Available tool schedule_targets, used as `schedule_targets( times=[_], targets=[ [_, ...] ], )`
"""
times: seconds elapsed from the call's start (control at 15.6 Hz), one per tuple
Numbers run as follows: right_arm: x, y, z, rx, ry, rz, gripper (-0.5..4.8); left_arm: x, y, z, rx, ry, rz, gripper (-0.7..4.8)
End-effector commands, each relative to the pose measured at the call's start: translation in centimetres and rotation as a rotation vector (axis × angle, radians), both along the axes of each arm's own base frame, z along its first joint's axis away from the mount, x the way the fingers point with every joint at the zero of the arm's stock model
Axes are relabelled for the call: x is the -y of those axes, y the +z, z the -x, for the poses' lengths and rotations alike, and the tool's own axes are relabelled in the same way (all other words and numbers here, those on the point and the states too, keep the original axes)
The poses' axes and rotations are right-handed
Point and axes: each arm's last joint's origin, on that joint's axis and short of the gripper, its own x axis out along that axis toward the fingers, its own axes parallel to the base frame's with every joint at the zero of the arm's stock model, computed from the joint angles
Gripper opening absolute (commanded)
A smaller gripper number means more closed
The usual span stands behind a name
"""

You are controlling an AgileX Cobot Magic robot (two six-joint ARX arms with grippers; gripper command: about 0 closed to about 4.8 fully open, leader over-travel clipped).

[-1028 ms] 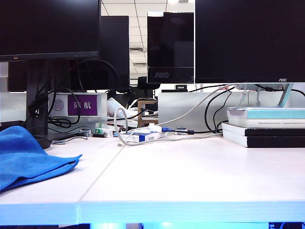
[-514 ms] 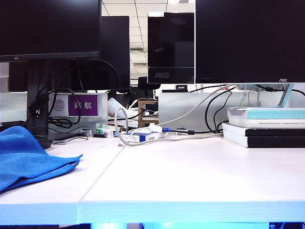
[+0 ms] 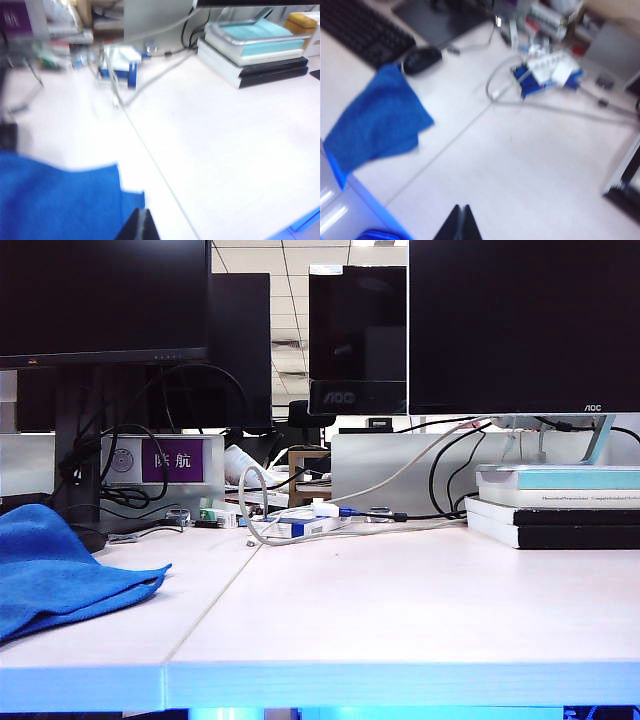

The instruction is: Wipe the table from right to left using the rag.

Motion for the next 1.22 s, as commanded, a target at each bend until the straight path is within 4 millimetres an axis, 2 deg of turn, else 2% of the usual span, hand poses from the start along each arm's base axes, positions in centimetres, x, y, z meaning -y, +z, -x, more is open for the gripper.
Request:
schedule_targets(
  times=[0.06,0.19,0.26,0.39,0.64,0.71,0.77,1.03,1.22],
  targets=[
    [0.9,-2.6,1.1,0.039,-0.019,-0.077,-0.06,0.5,-3.8,-1.1,-0.073,0.034,0.007,-0.06],
    [1.7,-5.3,2.0,0.082,-0.021,-0.123,-0.06,0.7,-6.0,-1.3,-0.141,0.017,-0.026,-0.04],
    [2.4,-7.5,2.7,0.127,-0.014,-0.162,-0.06,0.7,-6.6,-1.2,-0.19,-0.009,-0.039,-0.03],
    [3.0,-10.1,3.4,0.163,-0.013,-0.195,-0.06,0.7,-6.7,-1.1,-0.197,-0.01,-0.041,-0.03],
    [4.4,-18.6,4.9,0.144,-0.021,-0.175,-0.06,0.7,-6.6,-1.2,-0.194,-0.007,-0.041,-0.03],
    [4.5,-19.5,5.0,0.146,-0.034,-0.168,-0.06,0.7,-6.6,-1.2,-0.194,-0.007,-0.041,-0.03],
    [4.8,-21.4,5.1,0.155,-0.058,-0.158,-0.06,0.7,-6.6,-1.2,-0.194,-0.006,-0.041,-0.03],
    [5.3,-25.4,5.5,0.188,-0.1,-0.175,-0.05,0.7,-6.6,-1.2,-0.194,-0.006,-0.041,-0.03],
    [5.4,-28.6,5.7,0.087,-0.166,-0.254,-0.05,0.7,-6.6,-1.2,-0.193,-0.006,-0.041,-0.03]
  ],
)
